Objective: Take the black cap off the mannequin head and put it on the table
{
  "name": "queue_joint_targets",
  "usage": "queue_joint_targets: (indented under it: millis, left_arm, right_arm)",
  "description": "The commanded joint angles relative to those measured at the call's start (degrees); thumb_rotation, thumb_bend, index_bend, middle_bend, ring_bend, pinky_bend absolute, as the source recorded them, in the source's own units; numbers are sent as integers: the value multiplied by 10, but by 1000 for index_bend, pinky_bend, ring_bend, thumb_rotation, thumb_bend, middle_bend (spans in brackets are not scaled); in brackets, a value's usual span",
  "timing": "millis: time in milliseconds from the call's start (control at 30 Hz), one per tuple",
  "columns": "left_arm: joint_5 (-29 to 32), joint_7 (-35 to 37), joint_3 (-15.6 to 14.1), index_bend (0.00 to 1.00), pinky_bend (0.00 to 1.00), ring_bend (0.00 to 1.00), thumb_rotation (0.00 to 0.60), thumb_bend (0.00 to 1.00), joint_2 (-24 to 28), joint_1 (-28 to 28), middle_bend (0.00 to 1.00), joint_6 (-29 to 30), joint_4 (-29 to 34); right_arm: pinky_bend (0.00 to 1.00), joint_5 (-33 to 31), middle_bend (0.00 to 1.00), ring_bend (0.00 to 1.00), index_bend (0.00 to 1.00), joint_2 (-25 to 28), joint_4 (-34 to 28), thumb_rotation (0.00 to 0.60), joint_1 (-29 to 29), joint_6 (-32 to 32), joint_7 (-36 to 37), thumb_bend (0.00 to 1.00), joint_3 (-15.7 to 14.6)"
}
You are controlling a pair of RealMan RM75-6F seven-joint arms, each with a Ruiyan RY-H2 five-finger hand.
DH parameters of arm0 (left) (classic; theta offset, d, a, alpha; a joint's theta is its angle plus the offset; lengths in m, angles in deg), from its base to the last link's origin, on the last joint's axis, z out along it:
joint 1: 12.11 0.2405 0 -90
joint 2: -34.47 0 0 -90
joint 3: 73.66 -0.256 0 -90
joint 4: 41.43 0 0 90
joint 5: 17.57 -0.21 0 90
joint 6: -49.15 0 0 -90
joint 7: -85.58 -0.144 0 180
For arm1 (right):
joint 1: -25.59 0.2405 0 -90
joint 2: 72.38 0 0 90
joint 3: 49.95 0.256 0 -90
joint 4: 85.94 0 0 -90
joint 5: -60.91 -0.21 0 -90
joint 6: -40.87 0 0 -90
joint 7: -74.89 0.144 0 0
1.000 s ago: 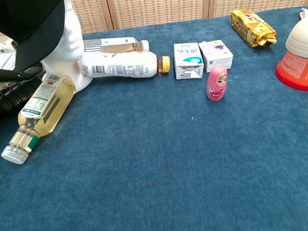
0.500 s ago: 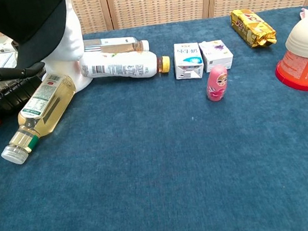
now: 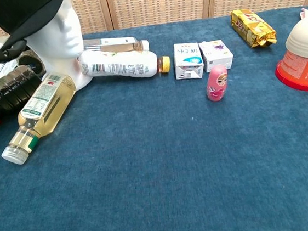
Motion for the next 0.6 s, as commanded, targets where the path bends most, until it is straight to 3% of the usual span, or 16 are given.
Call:
queue_joint_targets:
  millis: [33,200,467,600]
  left_arm:
    - [7,3,1,154,331,142,600,287,3,-2,231,-9,4]
    - [14,-2,-2,220,393,177,600,325,13,-1,281,-22,18]
    - [18,-20,-4,543,572,388,600,354,33,-8,548,-37,49]
    - [16,-22,-5,625,613,439,600,356,39,-9,617,-32,61]
  right_arm:
    - [0,0,0,0,191,0,0,600,0,1,0,0,0]
    - [0,0,0,0,192,1,0,600,1,2,2,0,0]
    - [0,4,1,0,191,4,-1,600,1,3,8,0,-2]
    - [1,4,1,0,191,4,0,600,1,4,8,0,-3]
